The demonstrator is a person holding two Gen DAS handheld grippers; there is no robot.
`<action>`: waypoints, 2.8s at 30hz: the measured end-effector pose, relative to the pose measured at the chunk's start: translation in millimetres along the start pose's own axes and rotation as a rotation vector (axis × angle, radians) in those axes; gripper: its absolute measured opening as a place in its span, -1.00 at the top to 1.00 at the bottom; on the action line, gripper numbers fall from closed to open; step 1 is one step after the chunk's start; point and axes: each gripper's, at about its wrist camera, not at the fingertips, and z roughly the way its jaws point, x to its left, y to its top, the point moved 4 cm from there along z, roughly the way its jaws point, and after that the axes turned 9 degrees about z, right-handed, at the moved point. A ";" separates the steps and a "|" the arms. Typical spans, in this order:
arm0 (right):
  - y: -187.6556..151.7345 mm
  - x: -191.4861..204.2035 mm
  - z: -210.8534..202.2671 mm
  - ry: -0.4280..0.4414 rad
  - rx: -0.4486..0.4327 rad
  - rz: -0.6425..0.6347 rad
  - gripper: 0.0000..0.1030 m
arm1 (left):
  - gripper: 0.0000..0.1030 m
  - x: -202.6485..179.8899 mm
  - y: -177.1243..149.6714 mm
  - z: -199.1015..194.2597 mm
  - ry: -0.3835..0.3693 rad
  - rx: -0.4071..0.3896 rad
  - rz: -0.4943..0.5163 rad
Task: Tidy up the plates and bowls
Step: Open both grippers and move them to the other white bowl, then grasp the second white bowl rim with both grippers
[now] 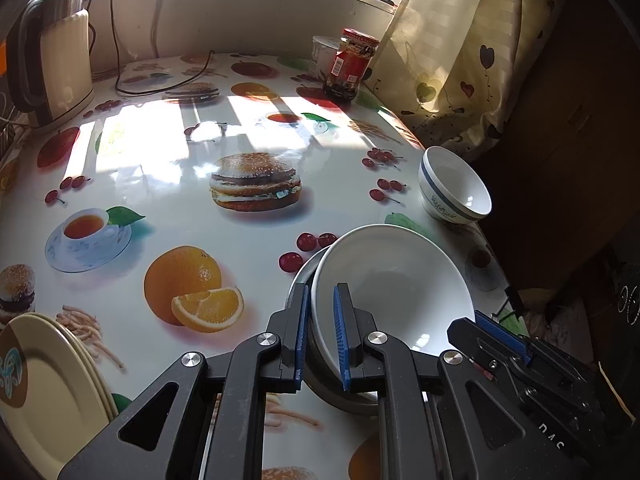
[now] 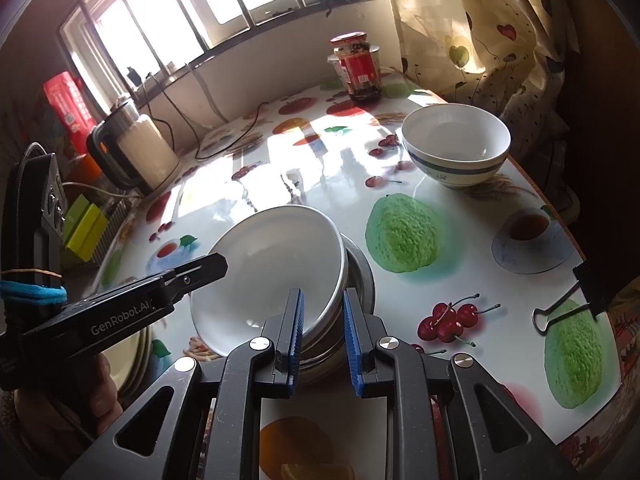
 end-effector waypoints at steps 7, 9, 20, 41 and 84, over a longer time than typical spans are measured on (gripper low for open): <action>-1.7 -1.4 1.2 0.002 0.003 0.002 0.62 | 0.75 -2.5 -1.3 0.6 0.008 0.000 0.003; -1.6 -1.2 1.2 0.002 0.004 0.001 0.62 | 0.75 -2.0 -1.2 0.4 0.009 0.000 0.006; -3.2 -1.9 1.5 0.001 0.008 0.011 0.62 | 0.75 -1.9 -0.7 -0.3 0.002 -0.003 0.000; 6.4 -1.7 -8.9 -0.014 -0.031 0.020 0.37 | 0.59 -4.4 10.5 -18.2 0.045 -0.055 0.020; 100.7 -104.0 -19.0 -0.189 -0.147 0.072 0.01 | 0.23 -90.3 116.1 39.7 -0.022 -0.057 0.178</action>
